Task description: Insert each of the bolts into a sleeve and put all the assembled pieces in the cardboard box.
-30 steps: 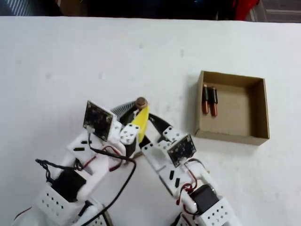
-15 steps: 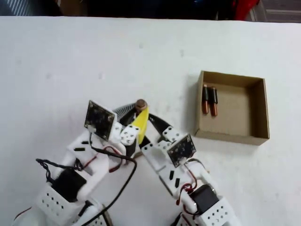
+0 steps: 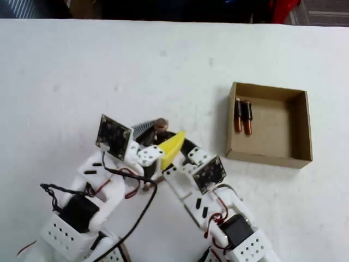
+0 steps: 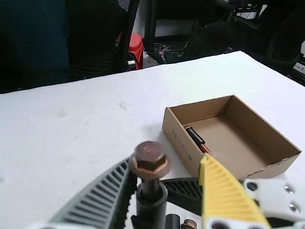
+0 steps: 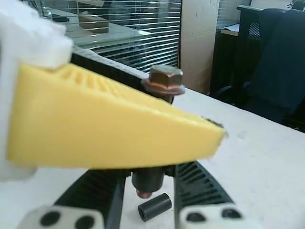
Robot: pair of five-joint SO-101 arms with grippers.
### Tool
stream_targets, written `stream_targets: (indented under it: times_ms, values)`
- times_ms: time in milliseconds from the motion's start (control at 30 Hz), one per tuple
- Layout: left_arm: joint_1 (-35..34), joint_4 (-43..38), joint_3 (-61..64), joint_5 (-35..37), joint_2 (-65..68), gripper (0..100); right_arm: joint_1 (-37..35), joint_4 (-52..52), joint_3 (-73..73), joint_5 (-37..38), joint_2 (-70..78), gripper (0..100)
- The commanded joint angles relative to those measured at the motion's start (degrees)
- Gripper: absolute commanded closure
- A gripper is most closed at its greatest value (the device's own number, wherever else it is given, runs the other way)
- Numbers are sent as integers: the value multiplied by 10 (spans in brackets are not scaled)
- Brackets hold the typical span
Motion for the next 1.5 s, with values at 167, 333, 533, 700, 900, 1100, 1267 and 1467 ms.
stream_targets:
  times_ms: [167, 333, 533, 700, 900, 1100, 1267, 1467]
  values:
    - [-21, -4, -7, -45, -9, 770, 7, 1, 5, 6, -7, 981]
    - [-22, -4, -10, -46, -9, 770, 7, 1, 5, 6, -7, 981]
    - [-53, -4, -56, -47, -9, 775, 7, 7, 5, 6, -7, 981]
    - [-143, 1, -104, -47, -9, 793, 7, 15, 5, 6, -7, 981]
    - [-238, 1, -103, -100, -10, 976, 7, 20, 5, 6, -7, 981]
    - [-296, 47, -101, -114, -66, 956, 52, 29, 5, 6, -7, 981]
    - [-298, 79, -51, -116, -169, 978, 73, 29, 4, 7, -7, 981]
    - [-324, 98, 26, -116, -262, 978, 120, 104, -57, 6, -7, 981]
